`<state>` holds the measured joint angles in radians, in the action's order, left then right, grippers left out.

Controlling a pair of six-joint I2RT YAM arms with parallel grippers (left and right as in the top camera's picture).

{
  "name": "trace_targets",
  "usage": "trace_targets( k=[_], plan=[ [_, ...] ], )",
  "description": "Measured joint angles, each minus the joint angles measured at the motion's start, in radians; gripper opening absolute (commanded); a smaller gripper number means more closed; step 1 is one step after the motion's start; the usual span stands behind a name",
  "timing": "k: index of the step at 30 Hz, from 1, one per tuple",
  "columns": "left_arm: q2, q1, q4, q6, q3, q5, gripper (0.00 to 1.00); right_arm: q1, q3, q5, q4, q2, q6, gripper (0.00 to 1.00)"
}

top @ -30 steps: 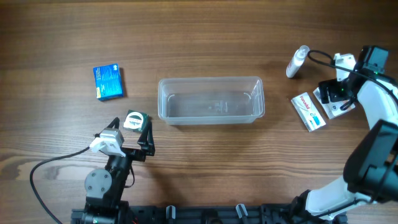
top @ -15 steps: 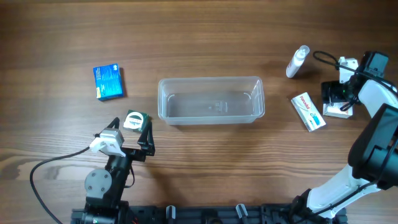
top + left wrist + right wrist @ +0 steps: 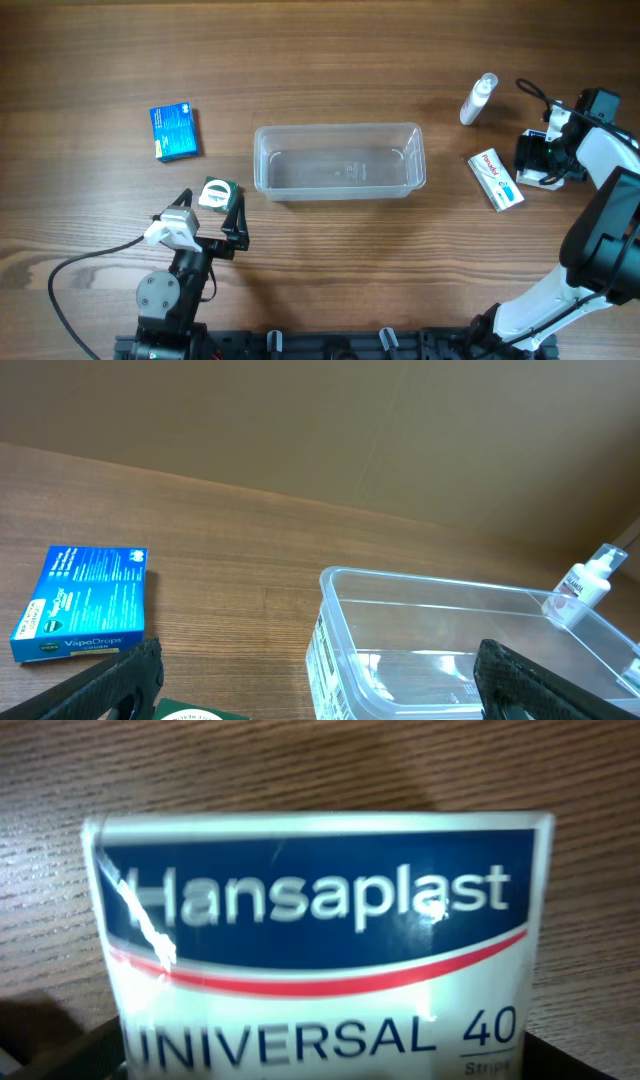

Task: Pack container
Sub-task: 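Reach the right gripper to the white Hansaplast box and grasp it, then carry the Hansaplast box with the right gripper over the container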

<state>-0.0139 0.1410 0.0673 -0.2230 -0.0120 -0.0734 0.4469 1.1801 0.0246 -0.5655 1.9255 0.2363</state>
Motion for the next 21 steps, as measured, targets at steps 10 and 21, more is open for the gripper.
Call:
trace_targets(
  k=[10,21],
  plan=[
    [0.0,0.0,0.0,0.0,0.0,0.0,1.0,0.0,0.027,0.1,-0.06,-0.013,-0.229,0.7],
    [0.0,0.0,0.0,0.0,0.0,0.0,1.0,-0.15,0.171,-0.206,-0.293,-0.46,-0.394,0.64]
  ],
)
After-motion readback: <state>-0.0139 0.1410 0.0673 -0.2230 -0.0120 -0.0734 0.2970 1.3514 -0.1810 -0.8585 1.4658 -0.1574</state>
